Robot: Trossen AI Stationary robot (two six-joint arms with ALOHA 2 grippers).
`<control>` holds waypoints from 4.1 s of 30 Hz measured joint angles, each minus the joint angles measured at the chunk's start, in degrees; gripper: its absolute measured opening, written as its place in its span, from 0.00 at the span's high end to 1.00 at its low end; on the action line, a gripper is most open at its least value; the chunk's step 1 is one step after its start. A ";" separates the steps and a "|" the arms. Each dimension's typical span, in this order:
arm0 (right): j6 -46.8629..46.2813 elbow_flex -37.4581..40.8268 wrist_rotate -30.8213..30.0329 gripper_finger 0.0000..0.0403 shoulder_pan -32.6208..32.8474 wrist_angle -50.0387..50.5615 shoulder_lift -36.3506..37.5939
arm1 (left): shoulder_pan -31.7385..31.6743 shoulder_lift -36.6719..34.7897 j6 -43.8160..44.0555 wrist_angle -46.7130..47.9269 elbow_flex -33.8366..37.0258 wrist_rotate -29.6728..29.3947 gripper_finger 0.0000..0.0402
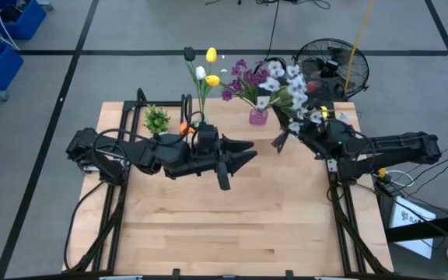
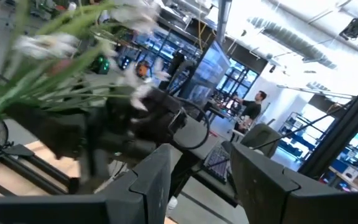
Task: Pick and place flowers into a vace then onto a shelf
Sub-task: Put the white orchid into the purple vase
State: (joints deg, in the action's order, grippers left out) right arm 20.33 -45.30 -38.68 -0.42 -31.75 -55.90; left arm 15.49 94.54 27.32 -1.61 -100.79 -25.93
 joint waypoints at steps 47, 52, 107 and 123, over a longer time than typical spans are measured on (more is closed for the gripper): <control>-8.51 0.04 5.64 0.60 -8.01 4.97 2.55 | -0.09 0.00 -0.55 0.07 0.00 -0.07 0.58; -5.50 0.04 5.70 0.59 -6.58 4.12 7.29 | -0.09 0.00 -0.57 0.06 0.00 -0.07 0.58; 1.99 -12.25 5.65 0.98 -0.10 1.21 -0.02 | -11.41 0.18 -16.73 11.24 0.10 -5.15 0.73; -6.13 -13.14 4.26 0.98 -4.55 9.12 -3.61 | -13.60 1.48 -19.73 0.74 0.04 -0.52 0.99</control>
State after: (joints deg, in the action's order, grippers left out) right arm 14.19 -58.43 -34.41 -4.97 -22.63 -59.51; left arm 1.88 96.03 7.59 -0.86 -100.75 -26.46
